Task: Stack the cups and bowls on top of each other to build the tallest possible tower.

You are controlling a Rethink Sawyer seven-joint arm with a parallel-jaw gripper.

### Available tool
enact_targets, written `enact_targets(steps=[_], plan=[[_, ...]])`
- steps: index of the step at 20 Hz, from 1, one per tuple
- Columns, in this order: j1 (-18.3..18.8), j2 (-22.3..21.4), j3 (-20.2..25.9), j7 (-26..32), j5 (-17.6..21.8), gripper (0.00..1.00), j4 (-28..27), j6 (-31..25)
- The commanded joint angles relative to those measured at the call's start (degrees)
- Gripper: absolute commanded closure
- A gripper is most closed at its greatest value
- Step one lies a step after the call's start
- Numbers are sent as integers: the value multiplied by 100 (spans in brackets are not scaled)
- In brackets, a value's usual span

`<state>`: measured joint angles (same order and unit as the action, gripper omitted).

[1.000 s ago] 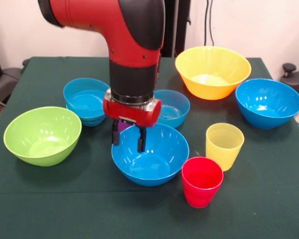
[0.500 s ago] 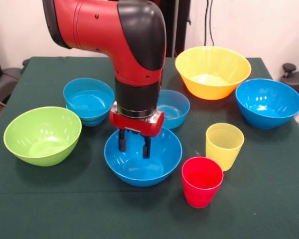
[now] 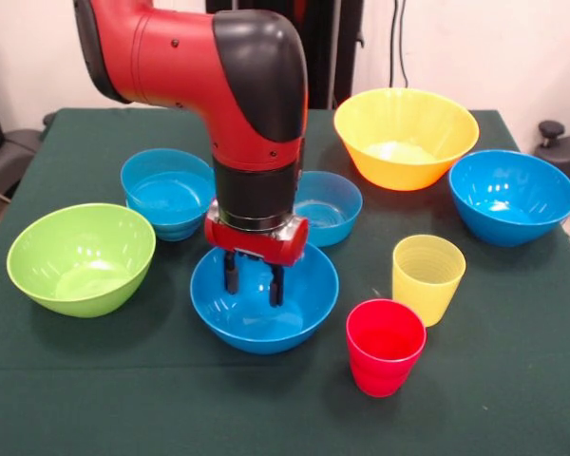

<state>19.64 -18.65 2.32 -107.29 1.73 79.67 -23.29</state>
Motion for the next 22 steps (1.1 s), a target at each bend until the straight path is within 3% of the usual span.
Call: enact_targets(steps=[1, 22], plan=[[217, -218, 613, 504, 488, 0, 230, -259], [269, -704, 677, 448, 414, 0, 376, -990]])
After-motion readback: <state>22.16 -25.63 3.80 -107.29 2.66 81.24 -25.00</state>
